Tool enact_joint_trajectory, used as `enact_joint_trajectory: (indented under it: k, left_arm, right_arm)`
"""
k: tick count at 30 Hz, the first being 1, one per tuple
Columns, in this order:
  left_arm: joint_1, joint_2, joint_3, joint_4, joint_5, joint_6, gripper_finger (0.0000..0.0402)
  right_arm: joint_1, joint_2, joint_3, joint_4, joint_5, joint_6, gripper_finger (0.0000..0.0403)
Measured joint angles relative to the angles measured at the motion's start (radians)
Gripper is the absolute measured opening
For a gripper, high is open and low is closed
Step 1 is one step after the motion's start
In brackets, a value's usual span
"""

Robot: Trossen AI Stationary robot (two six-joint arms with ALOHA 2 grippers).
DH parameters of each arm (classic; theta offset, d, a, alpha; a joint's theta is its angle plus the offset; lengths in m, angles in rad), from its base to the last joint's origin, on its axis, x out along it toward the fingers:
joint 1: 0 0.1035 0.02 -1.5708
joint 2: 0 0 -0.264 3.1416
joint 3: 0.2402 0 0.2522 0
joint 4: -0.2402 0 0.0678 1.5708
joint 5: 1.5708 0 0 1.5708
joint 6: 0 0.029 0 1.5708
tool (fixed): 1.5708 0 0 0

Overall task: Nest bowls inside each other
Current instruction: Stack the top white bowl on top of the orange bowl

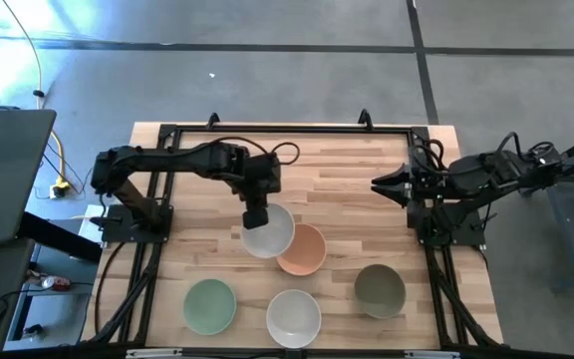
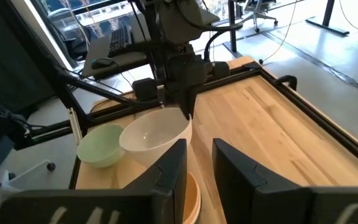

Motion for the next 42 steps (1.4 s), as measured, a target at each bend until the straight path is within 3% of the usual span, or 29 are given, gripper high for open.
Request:
enact_joint_trajectory:
  k: [10, 16, 22, 42]
  left_arm:
    - [-0.003, 0.146, 0.213, -0.027, 0.037, -0.067, 0.0]
    - [-0.024, 0.258, 0.352, -0.166, 0.017, -0.14, 0.0]
    - [-0.06, 0.326, 0.45, -0.184, -0.002, -0.179, 0.0]
    - [-0.096, 0.379, 0.499, -0.178, -0.062, -0.322, 0.0]
  right_arm:
    - [0.0, -0.045, 0.0, -0.051, 0.005, 0.008, 0.0067]
    - [0.0, -0.078, 0.0, -0.093, 0.005, 0.019, 0.0067]
    - [0.0, -0.1, 0.0, -0.117, 0.005, 0.019, 0.0067]
    - [0.0, -0.111, 0.0, -0.139, 0.005, 0.019, 0.0067]
